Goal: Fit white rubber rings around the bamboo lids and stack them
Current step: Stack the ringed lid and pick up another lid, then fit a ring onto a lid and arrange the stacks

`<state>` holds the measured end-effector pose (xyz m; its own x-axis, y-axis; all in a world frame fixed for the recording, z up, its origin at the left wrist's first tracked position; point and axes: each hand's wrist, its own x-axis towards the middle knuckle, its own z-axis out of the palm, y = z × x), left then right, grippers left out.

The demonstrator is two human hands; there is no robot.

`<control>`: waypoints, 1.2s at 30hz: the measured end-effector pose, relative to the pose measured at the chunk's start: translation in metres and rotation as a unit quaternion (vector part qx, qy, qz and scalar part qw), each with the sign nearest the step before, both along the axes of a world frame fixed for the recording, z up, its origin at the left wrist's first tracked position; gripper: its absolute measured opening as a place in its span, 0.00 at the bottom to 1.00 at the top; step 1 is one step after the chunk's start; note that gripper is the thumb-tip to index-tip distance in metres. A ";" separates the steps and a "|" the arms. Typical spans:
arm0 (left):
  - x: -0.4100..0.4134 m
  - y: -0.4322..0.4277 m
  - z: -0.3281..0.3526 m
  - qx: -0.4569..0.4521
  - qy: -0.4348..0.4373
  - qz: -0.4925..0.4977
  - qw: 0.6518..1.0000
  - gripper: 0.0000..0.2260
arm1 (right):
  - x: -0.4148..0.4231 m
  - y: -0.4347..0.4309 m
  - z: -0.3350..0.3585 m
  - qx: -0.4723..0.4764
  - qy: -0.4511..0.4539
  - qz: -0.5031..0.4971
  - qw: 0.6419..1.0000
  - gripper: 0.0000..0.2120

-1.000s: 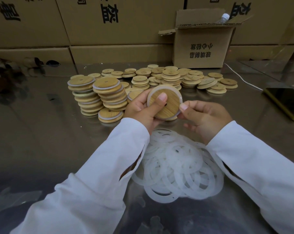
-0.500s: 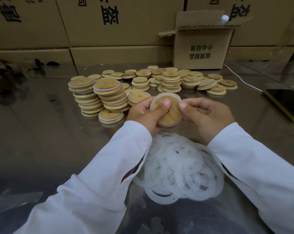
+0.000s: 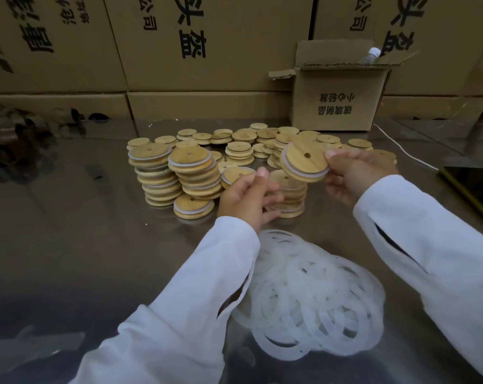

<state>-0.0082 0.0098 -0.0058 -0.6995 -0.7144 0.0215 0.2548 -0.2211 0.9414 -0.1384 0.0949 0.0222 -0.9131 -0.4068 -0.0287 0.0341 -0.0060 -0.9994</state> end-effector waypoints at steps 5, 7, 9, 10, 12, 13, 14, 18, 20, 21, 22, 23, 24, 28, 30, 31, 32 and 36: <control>-0.001 -0.002 -0.002 0.018 0.006 0.036 0.999 0.06 | -0.031 -0.036 -0.006 0.119 -0.071 -0.034 0.990 0.12; -0.001 -0.002 -0.003 0.021 0.007 0.034 0.999 0.07 | -0.033 -0.042 -0.011 0.139 -0.066 -0.019 0.988 0.13; -0.002 -0.004 -0.003 0.023 0.012 0.036 0.999 0.07 | -0.034 -0.040 -0.013 0.149 -0.048 -0.006 0.988 0.11; -0.002 -0.004 -0.003 0.022 0.014 0.037 0.999 0.07 | -0.034 -0.039 -0.014 0.150 -0.030 0.000 0.988 0.08; -0.003 -0.005 -0.002 0.020 0.018 0.037 0.999 0.07 | -0.036 -0.035 -0.016 0.130 0.014 0.010 0.991 0.06; -0.003 -0.005 -0.003 0.021 0.020 0.037 0.999 0.07 | -0.037 -0.034 -0.016 0.117 0.033 0.015 0.992 0.07; -0.004 -0.006 -0.003 0.022 0.022 0.039 0.999 0.07 | -0.039 -0.033 -0.016 0.112 0.048 0.020 0.992 0.08; -0.007 -0.007 -0.006 0.013 0.036 0.046 0.998 0.07 | -0.061 -0.049 -0.007 0.115 0.048 0.012 0.992 0.06; -0.008 -0.007 -0.007 -0.006 0.044 0.056 0.997 0.07 | -0.074 -0.064 -0.002 0.124 0.061 -0.026 0.990 0.05; -0.008 -0.007 -0.008 -0.016 0.047 0.062 0.997 0.07 | -0.079 -0.072 -0.001 0.121 0.084 -0.042 0.988 0.07; -0.008 -0.007 -0.009 -0.024 0.050 0.068 0.996 0.07 | -0.083 -0.078 -0.001 0.115 0.113 -0.050 0.986 0.08; -0.008 -0.007 -0.009 -0.031 0.051 0.071 0.996 0.07 | -0.087 -0.085 -0.002 0.114 0.144 -0.050 0.982 0.11; -0.008 -0.007 -0.010 -0.036 0.051 0.073 0.995 0.07 | -0.090 -0.090 -0.002 0.119 0.170 -0.045 0.977 0.14; -0.009 -0.008 -0.013 -0.041 0.049 0.072 0.995 0.08 | -0.103 -0.107 -0.006 0.197 0.210 -0.018 0.957 0.26; -0.010 -0.009 -0.013 -0.037 0.052 0.071 0.995 0.08 | -0.108 -0.110 -0.009 0.225 0.198 0.016 0.954 0.28; -0.010 -0.009 -0.013 -0.036 0.053 0.071 0.995 0.08 | -0.109 -0.111 -0.011 0.232 0.200 0.027 0.951 0.28; -0.010 -0.009 -0.014 -0.035 0.053 0.071 0.995 0.09 | -0.110 -0.112 -0.012 0.237 0.207 0.029 0.949 0.28; -0.010 -0.010 -0.014 -0.036 0.052 0.067 0.996 0.09 | -0.109 -0.106 -0.013 0.228 0.237 0.004 0.944 0.27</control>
<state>-0.0180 -0.0003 -0.0202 -0.5889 -0.7953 0.1440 0.3752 -0.1113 0.9202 -0.2471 -0.0114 0.0094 -0.8643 -0.4574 0.2092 -0.4201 0.4276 -0.8004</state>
